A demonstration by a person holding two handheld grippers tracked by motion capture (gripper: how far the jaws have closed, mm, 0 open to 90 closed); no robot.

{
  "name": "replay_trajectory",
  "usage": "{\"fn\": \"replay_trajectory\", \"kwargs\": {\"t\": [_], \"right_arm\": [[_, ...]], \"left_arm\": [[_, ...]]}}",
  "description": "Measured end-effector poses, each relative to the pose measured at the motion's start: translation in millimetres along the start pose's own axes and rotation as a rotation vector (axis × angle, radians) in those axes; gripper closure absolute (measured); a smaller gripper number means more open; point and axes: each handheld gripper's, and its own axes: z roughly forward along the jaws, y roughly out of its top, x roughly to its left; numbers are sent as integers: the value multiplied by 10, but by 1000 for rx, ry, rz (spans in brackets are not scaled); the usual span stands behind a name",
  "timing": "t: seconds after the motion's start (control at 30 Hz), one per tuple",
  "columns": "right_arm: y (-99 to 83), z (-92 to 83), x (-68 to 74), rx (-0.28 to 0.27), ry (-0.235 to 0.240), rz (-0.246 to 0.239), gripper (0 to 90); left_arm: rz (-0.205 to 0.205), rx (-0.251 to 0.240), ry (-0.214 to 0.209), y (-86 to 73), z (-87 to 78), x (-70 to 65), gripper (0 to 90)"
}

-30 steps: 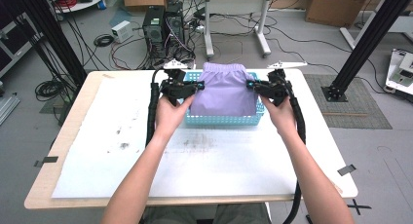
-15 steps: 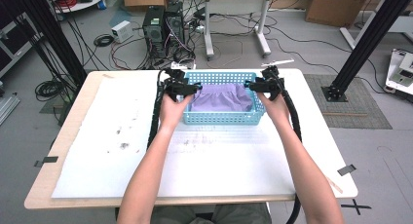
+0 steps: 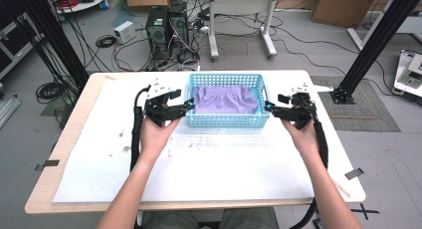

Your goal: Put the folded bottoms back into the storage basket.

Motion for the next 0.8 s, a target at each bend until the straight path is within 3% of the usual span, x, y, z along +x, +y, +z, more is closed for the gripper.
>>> {"fn": "replay_trajectory", "kwargs": {"t": [0.1, 0.2, 0.3, 0.4, 0.6, 0.8], "right_arm": [[-132, -72, 60, -7, 19, -3, 345], [-239, -93, 132, 0, 22, -14, 305], [-326, -107, 185, -11, 35, -36, 281], [-387, -117, 205, -19, 35, -41, 270], [-465, -138, 268, -16, 33, -52, 266], [-539, -155, 297, -16, 28, -56, 259]], "left_arm": [[11, -20, 23, -135, -150, -94, 351], [32, -17, 17, -265, -279, -151, 351], [23, -26, 10, -372, -375, -156, 338], [7, -23, -27, -443, -423, -128, 268], [55, -28, -31, -561, -516, -183, 268], [56, -36, -24, -616, -577, -202, 268]]}}
